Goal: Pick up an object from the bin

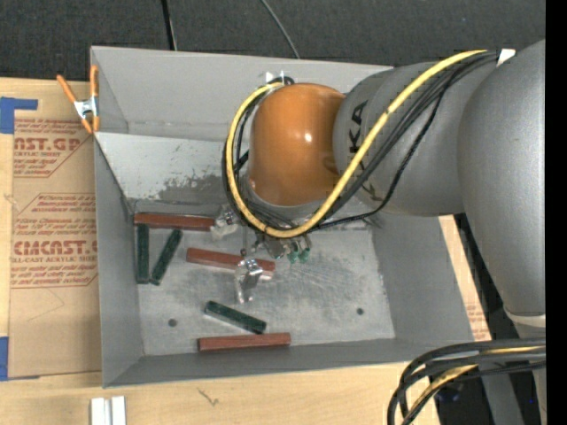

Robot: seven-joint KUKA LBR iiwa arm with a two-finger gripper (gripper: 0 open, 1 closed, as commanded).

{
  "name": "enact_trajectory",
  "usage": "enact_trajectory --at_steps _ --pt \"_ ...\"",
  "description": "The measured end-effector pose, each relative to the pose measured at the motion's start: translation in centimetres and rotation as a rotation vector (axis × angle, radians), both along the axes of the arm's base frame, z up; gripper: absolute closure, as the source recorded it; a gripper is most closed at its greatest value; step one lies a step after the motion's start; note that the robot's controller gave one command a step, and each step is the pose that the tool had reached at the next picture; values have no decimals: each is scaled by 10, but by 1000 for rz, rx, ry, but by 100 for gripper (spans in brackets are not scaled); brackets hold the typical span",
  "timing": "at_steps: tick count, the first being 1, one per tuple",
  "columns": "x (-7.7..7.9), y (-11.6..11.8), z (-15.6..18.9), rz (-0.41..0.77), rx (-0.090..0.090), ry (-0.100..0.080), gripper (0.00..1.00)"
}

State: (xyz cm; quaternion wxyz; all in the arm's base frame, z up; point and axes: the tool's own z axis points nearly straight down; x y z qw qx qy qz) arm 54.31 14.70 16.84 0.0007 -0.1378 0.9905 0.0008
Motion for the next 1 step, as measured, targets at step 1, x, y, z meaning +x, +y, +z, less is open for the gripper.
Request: enact_trajectory --at_steps 1 --pt "36 -31 -87 -98 12 -28 100"
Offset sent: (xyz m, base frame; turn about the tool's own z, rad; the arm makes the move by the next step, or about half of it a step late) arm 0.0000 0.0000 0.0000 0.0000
